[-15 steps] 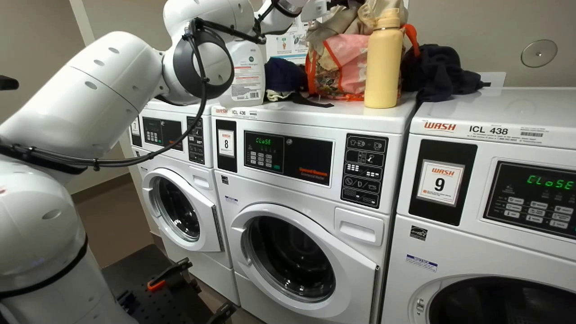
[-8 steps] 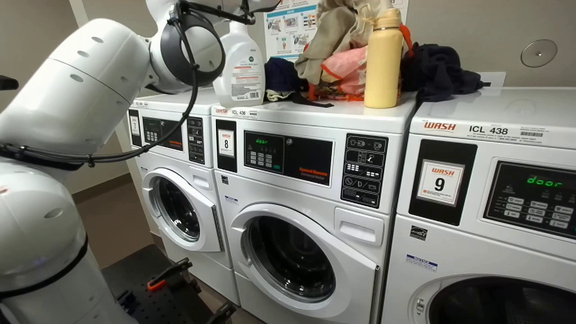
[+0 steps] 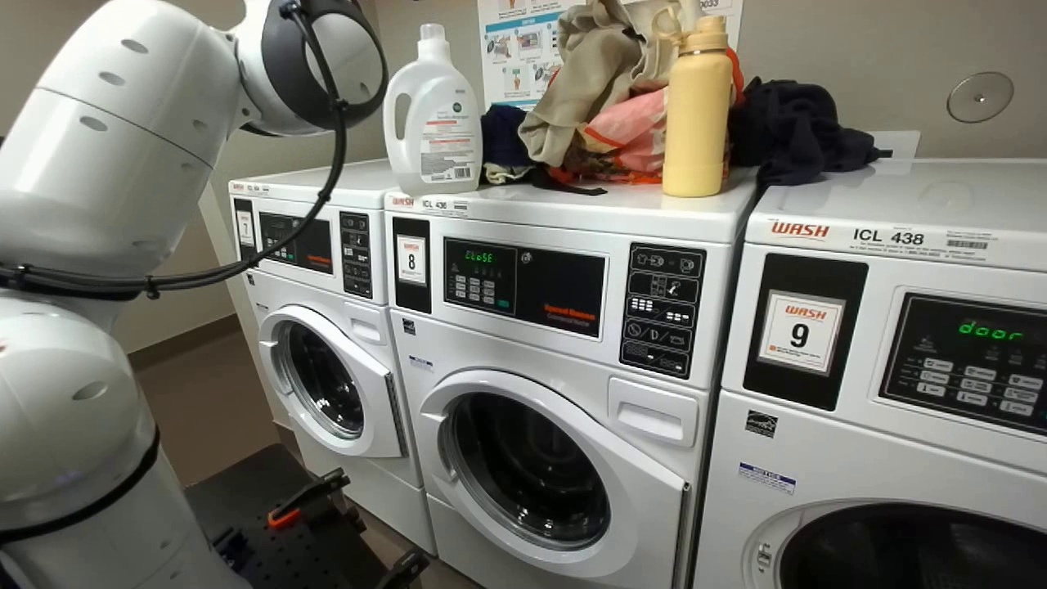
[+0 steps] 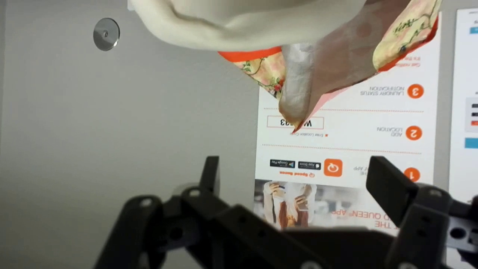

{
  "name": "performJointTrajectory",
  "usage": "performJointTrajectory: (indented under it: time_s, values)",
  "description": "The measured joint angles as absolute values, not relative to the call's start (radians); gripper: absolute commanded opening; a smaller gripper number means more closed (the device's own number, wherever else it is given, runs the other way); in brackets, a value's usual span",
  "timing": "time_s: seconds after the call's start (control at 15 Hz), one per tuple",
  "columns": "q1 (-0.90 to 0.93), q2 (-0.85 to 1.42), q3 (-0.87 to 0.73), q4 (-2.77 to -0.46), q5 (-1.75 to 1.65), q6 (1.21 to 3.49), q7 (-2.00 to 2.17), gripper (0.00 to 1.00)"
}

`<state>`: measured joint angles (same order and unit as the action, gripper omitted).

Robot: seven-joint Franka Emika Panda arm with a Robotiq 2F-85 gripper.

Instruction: Put the beige sweatshirt in the bag

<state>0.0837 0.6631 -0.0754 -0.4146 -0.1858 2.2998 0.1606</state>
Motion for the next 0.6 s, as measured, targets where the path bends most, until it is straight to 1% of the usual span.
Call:
performJointTrajectory:
  time_s: [0.47, 0.6]
  values:
    - [0.016, 0.641, 0.023, -0.404, -0.027, 1.914, -0.014, 1.0]
    - [0.003, 0.651, 0.043, -0.423, 0.001, 1.855, -0.015, 1.0]
